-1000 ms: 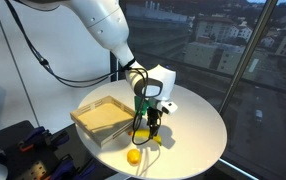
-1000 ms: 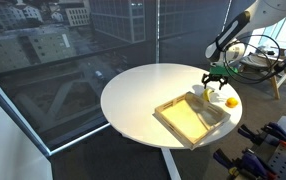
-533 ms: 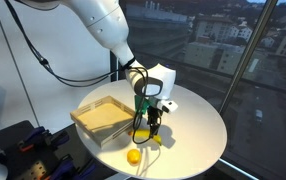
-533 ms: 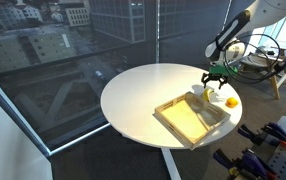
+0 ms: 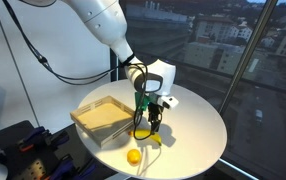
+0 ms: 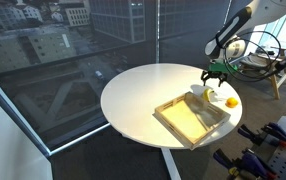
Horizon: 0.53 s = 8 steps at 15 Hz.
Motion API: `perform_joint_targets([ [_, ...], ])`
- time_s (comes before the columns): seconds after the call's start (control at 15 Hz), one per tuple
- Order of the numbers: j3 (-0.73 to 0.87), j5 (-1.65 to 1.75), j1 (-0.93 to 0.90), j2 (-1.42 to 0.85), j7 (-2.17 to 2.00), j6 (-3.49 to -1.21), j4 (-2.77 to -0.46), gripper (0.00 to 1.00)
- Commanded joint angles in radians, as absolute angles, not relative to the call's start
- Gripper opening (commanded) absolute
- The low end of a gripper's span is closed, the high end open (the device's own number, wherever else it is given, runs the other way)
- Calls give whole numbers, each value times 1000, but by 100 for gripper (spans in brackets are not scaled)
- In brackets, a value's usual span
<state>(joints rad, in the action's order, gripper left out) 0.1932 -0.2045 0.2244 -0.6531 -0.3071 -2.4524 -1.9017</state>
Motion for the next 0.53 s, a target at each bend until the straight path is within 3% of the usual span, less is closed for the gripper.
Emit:
perform_joint_targets([
  [0.0,210,-193,206,-590,-310,-2447,-1955,100],
  [0.47,219,-187,206,-514,-289,-2451,-2046,100],
])
